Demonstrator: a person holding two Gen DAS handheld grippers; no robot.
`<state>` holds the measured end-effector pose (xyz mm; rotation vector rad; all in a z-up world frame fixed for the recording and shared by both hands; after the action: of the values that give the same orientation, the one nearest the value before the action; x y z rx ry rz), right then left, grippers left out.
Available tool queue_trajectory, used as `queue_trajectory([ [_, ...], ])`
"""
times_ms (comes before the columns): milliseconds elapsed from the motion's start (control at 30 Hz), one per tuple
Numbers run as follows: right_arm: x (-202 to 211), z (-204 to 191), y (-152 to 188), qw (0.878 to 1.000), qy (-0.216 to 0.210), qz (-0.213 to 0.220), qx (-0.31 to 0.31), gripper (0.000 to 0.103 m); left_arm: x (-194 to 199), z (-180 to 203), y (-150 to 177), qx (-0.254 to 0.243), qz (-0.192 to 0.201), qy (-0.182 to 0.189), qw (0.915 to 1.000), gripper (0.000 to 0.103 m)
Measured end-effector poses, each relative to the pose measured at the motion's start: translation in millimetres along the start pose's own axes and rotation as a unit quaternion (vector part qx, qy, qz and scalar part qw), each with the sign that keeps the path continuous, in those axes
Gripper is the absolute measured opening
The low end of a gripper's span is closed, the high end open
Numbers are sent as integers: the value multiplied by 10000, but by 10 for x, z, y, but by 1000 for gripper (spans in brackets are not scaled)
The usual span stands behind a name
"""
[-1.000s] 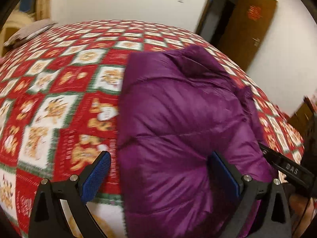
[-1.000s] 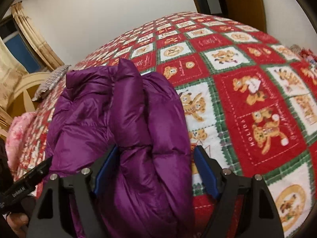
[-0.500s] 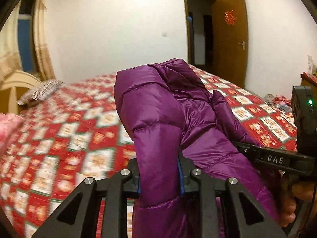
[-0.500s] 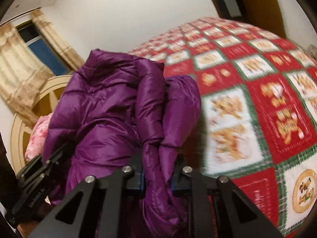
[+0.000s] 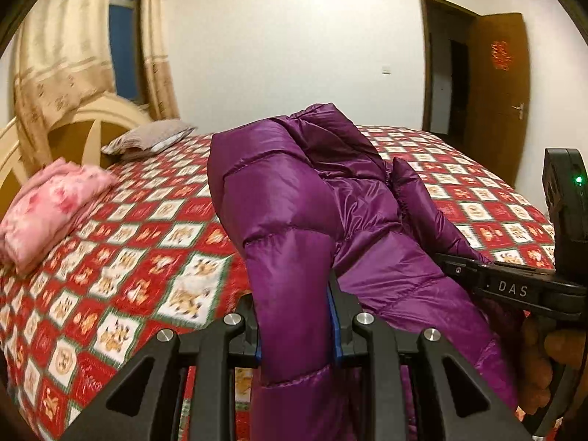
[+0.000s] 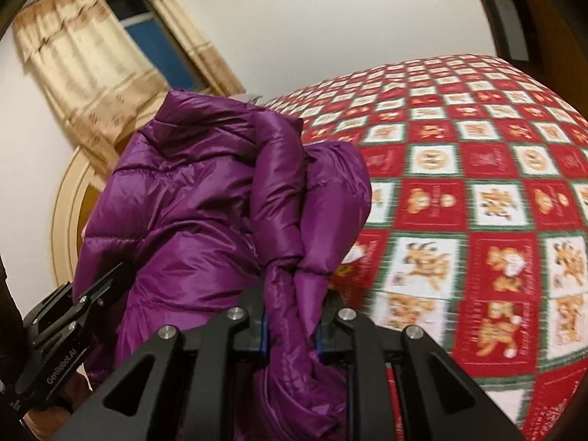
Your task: Fold large clothes
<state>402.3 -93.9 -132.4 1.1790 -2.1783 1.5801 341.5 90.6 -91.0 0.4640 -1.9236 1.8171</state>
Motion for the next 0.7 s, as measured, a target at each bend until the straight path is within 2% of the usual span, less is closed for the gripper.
queue_trajectory([
  [367,-403,-238,120,9988,69,-411,275,20,-190,-284,261,258,-283,-96,9992,27],
  [700,-541,-325,135,9978,110,-530,394,20,-306,-430,357,355,-391,-108,9985,27],
])
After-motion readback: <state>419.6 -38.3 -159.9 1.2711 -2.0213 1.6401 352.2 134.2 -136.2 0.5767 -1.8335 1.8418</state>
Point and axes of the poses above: each gripper's, at about its wrist camera, not at the fingertips, and x roughly against the way its jaws point, z to its right, y to its underside, the point moved 2 cm from there along -x, roughly the way its jaws point, and after that the axes turned 1 degree about y, right-handed, at the moved point
